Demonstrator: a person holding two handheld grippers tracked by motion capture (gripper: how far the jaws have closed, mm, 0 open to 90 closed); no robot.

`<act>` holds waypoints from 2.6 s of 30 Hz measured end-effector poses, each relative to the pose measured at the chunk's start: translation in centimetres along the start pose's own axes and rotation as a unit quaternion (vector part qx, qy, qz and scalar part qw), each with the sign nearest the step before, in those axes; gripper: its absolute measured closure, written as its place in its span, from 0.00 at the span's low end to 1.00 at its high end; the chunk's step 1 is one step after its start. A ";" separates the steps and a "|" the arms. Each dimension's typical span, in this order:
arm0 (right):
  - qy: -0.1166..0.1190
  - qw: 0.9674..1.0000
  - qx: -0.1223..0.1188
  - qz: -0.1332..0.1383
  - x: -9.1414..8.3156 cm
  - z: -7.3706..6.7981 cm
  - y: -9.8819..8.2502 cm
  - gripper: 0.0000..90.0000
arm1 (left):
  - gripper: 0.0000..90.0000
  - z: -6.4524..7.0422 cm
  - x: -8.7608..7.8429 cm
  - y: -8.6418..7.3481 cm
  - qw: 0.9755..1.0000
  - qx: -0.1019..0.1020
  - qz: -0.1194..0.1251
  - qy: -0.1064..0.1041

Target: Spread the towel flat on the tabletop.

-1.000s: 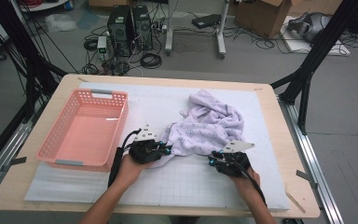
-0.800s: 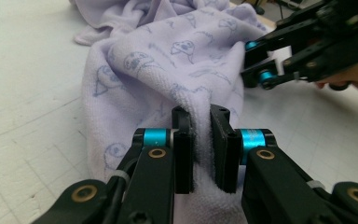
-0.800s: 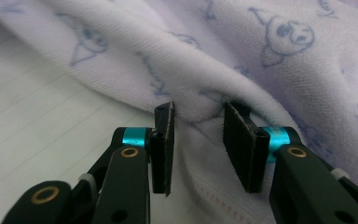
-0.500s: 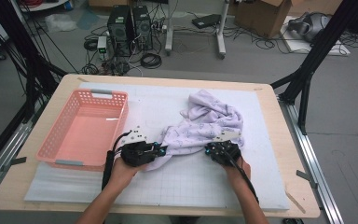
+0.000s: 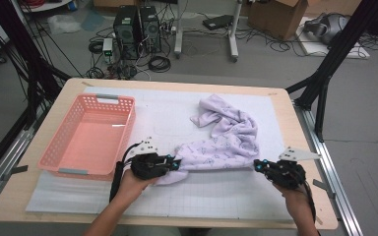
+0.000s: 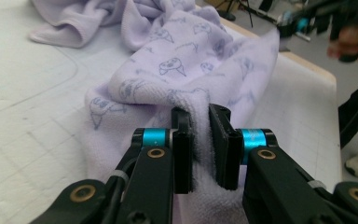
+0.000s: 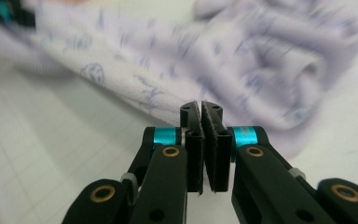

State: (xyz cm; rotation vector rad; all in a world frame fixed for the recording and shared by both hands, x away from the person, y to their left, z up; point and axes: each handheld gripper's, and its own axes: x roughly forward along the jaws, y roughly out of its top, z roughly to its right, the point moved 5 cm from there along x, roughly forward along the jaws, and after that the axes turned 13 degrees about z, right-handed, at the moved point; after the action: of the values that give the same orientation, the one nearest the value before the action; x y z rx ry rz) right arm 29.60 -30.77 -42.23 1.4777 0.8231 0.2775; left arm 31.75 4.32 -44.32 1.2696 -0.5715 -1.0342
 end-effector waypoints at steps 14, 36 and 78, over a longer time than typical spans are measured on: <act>-0.239 0.965 -0.092 -0.055 -1.8 3.7 -1.0 0.95 | 0.63 -1.6 -0.2 0.4 0.998 0.003 0.015 0.054; -0.206 0.978 -0.022 0.025 -2.6 4.3 -0.8 0.74 | 0.54 0.5 16.3 0.4 0.991 0.025 -0.126 0.024; -0.175 0.984 -0.003 0.023 -1.2 3.8 -1.2 0.74 | 0.98 -10.4 4.6 3.7 0.959 -0.031 0.037 0.280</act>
State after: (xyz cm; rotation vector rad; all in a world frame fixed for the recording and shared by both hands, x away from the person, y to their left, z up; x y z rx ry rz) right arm 30.78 -34.55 -43.38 1.4866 0.5045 0.0509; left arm 43.70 5.35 -44.24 1.3969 -0.1455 -0.5823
